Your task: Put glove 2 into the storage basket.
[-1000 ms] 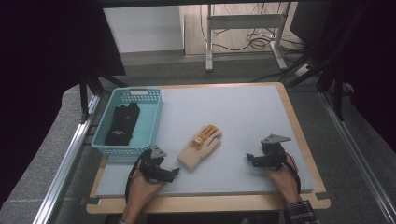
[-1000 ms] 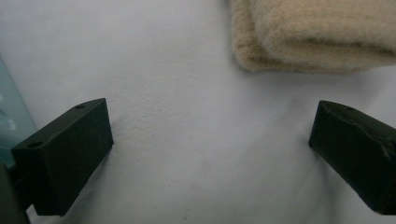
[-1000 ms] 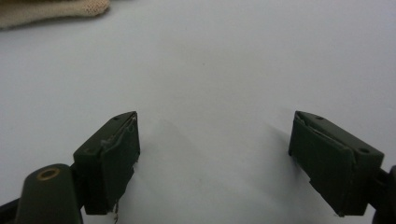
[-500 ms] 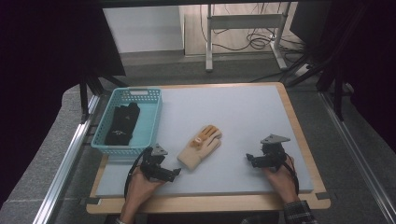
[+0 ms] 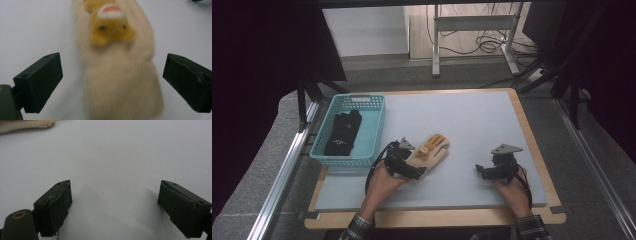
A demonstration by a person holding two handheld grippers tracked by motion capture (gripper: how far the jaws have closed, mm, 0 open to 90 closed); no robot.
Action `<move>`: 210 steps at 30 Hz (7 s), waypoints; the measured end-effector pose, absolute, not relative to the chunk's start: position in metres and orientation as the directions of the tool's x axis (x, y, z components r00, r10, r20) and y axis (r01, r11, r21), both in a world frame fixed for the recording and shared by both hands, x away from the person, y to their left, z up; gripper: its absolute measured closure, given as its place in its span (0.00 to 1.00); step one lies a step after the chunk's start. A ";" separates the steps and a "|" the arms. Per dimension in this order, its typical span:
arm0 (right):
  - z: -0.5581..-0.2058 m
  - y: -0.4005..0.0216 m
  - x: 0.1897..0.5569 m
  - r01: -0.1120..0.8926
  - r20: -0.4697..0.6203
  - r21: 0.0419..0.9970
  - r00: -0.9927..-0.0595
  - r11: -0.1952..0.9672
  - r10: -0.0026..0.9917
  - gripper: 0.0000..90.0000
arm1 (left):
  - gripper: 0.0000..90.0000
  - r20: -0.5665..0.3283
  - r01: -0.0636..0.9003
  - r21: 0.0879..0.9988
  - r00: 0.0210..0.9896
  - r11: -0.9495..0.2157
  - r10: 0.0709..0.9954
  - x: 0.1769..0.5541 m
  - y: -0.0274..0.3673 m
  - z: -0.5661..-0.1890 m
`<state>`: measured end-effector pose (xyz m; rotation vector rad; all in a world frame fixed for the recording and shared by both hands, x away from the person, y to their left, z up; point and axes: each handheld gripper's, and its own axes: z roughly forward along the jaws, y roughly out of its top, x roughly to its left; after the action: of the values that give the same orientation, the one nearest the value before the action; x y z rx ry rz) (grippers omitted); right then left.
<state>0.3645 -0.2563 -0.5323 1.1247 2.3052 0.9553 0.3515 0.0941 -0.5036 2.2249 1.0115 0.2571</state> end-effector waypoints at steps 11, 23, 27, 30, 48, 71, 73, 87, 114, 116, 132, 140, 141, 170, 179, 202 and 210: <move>-0.532 -0.256 0.365 0.526 -0.057 0.726 -0.596 0.443 0.801 0.13 | 0.12 -0.031 0.604 0.548 0.705 -0.578 0.708 0.379 0.055 -0.527; -0.532 -0.256 0.364 0.527 -0.056 0.726 -0.595 0.442 0.801 0.13 | 0.56 -0.018 0.598 0.538 0.713 -0.594 0.701 0.370 0.051 -0.518; -0.532 -0.256 0.365 0.526 -0.057 0.726 -0.596 0.443 0.801 0.13 | 0.59 -0.033 0.593 0.553 0.718 -0.586 0.695 0.371 0.053 -0.516; -0.532 -0.256 0.365 0.526 -0.057 0.726 -0.596 0.443 0.801 0.13 | 0.61 -0.069 0.605 0.564 0.713 -0.562 0.697 0.376 0.059 -0.513; -0.532 -0.257 0.364 0.526 -0.057 0.725 -0.596 0.444 0.801 0.13 | 0.61 -0.037 0.615 0.632 0.632 -0.471 0.774 0.395 0.100 -0.448; -0.532 -0.257 0.364 0.526 -0.057 0.726 -0.597 0.444 0.800 0.13 | 0.60 -0.018 0.755 0.628 0.258 -0.190 0.966 0.427 0.250 -0.417; -0.532 -0.257 0.364 0.526 -0.057 0.726 -0.597 0.444 0.800 0.13 | 0.60 -0.022 0.771 0.616 0.223 -0.162 0.975 0.431 0.259 -0.424; -0.532 -0.257 0.364 0.526 -0.056 0.726 -0.596 0.443 0.801 0.13 | 0.59 -0.011 0.847 0.516 0.154 -0.126 0.988 0.463 0.270 -0.471; -0.532 -0.256 0.364 0.526 -0.056 0.726 -0.596 0.443 0.801 0.13 | 0.13 -0.138 0.879 0.454 0.230 -0.145 0.963 0.462 0.272 -0.464; -0.532 -0.256 0.364 0.527 -0.056 0.726 -0.596 0.443 0.801 0.13 | 0.23 -0.132 0.859 0.493 0.226 -0.134 0.965 0.458 0.277 -0.456; -0.532 -0.257 0.364 0.527 -0.055 0.726 -0.596 0.442 0.801 0.13 | 0.92 -0.075 0.893 0.426 0.194 -0.144 0.978 0.464 0.275 -0.489; -0.532 -0.256 0.364 0.528 -0.054 0.726 -0.595 0.441 0.802 0.13 | 0.91 -0.139 0.887 0.442 0.219 -0.137 0.966 0.462 0.273 -0.487; -0.532 -0.256 0.364 0.528 -0.054 0.726 -0.595 0.441 0.802 0.13 | 0.90 -0.145 0.885 0.446 0.217 -0.132 0.965 0.461 0.274 -0.486; -0.532 -0.256 0.364 0.528 -0.055 0.726 -0.595 0.441 0.802 0.13 | 0.43 -0.082 0.826 0.553 0.179 -0.105 0.980 0.438 0.303 -0.473; -0.532 -0.256 0.364 0.527 -0.056 0.726 -0.596 0.442 0.801 0.13 | 0.35 -0.094 0.814 0.570 0.200 -0.112 0.975 0.431 0.307 -0.467; -0.532 -0.257 0.364 0.527 -0.056 0.726 -0.596 0.442 0.801 0.13 | 0.18 -0.120 0.782 0.613 0.232 -0.112 0.965 0.411 0.308 -0.458; -0.532 -0.256 0.364 0.527 -0.056 0.726 -0.596 0.442 0.801 0.13 | 0.14 -0.139 0.765 0.633 0.263 -0.118 0.955 0.400 0.304 -0.451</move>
<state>0.3642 -0.2565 -0.5323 1.1244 2.3062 0.9557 0.3996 0.3038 -0.4508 1.9338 1.5518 0.4049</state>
